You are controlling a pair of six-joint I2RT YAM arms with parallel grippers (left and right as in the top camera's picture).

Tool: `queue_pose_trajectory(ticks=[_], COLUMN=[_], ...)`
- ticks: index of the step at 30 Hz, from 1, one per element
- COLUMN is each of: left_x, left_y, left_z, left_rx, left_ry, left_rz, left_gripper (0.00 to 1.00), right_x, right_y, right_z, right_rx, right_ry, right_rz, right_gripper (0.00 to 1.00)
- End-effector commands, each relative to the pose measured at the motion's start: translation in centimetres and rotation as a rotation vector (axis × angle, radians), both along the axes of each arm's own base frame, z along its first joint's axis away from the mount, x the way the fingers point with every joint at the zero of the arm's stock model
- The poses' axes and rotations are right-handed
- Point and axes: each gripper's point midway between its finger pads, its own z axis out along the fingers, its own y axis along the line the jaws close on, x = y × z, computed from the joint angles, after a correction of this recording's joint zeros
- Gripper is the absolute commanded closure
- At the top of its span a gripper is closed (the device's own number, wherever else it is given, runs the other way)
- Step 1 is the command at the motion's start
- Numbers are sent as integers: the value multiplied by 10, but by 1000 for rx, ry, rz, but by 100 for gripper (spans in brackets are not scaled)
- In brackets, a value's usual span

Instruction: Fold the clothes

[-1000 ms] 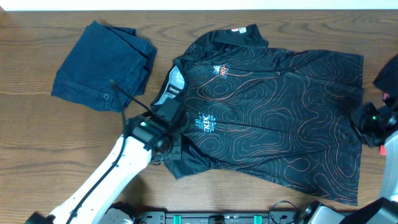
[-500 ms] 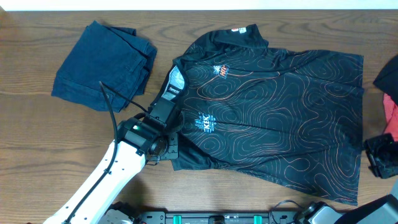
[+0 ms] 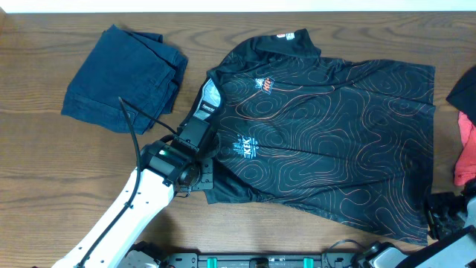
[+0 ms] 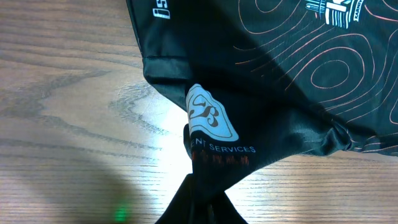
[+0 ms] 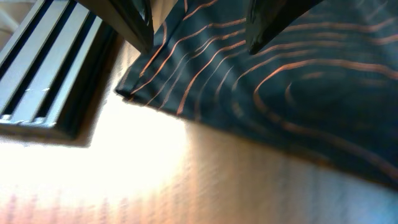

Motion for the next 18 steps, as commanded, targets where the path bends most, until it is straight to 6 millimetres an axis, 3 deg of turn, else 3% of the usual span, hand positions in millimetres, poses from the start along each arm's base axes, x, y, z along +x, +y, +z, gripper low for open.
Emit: queue_pose_trajectory(ticks=[1,8,18], left_x=[5,8,9], left_y=[1,0,-1], left_z=[6,6,6], left_rx=[2,-3,-5], left_ry=[-30,-40,-43], left_rz=[2,2,2], left_gripper=[94,94,94], right_x=[-15,-27,-33], right_y=[-4,4,11], right_z=[-6,-27,-30], right_rx=[-19,-14,5], right_ry=[30,34,61], right_rz=[-74,-116,-112], right_gripper=[54,54,56])
